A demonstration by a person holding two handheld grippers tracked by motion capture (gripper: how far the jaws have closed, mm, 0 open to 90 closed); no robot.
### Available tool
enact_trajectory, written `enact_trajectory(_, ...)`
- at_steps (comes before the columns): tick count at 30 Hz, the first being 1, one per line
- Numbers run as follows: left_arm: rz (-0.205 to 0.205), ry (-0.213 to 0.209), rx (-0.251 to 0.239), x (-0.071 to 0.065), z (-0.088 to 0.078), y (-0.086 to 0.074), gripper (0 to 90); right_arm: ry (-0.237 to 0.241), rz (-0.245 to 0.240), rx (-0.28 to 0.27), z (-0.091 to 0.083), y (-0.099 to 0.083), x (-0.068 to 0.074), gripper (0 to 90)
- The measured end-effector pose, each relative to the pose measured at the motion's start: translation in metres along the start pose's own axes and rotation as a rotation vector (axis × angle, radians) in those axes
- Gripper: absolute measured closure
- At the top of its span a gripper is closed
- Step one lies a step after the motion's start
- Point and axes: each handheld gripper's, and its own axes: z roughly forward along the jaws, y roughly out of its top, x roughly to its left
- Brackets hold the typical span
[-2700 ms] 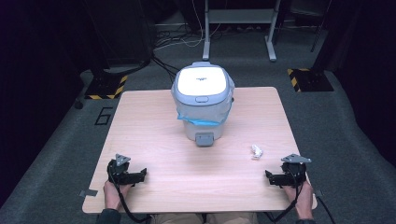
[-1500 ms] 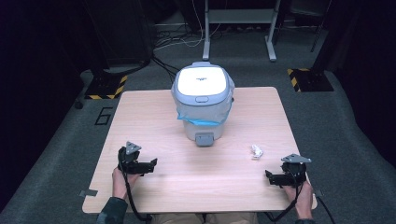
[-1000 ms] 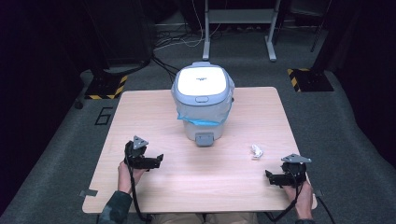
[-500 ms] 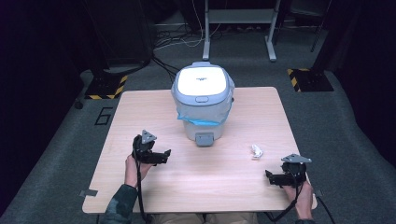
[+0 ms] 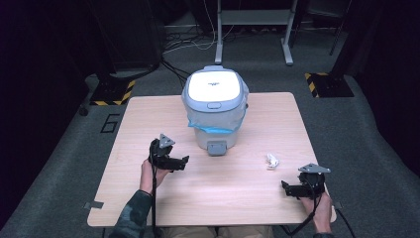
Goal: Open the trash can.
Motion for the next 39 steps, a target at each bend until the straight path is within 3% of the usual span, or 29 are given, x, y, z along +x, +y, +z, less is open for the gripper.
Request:
enact_trajectory(17,0.031,-0.049,0.004,-0.016,0.021,0.02,5.0,0.0,0.0,0.0,0.0,0.0,0.0,0.0)
enact_trajectory(30,0.024,-0.089,-0.002,-0.03,0.04,0.032,5.2,0.0,0.0,0.0,0.0,0.0,0.0,0.0)
enact_trajectory(33,0.038,-0.1,-0.003,-0.034,0.043,0.034,12.1,0.0,-0.003,0.001,0.0,0.0,0.0,0.0)
enact_trajectory(39,0.048,-0.102,-0.023,-0.04,0.049,0.037,41.1,0.0,0.0,0.0,0.0,0.0,0.0,0.0)
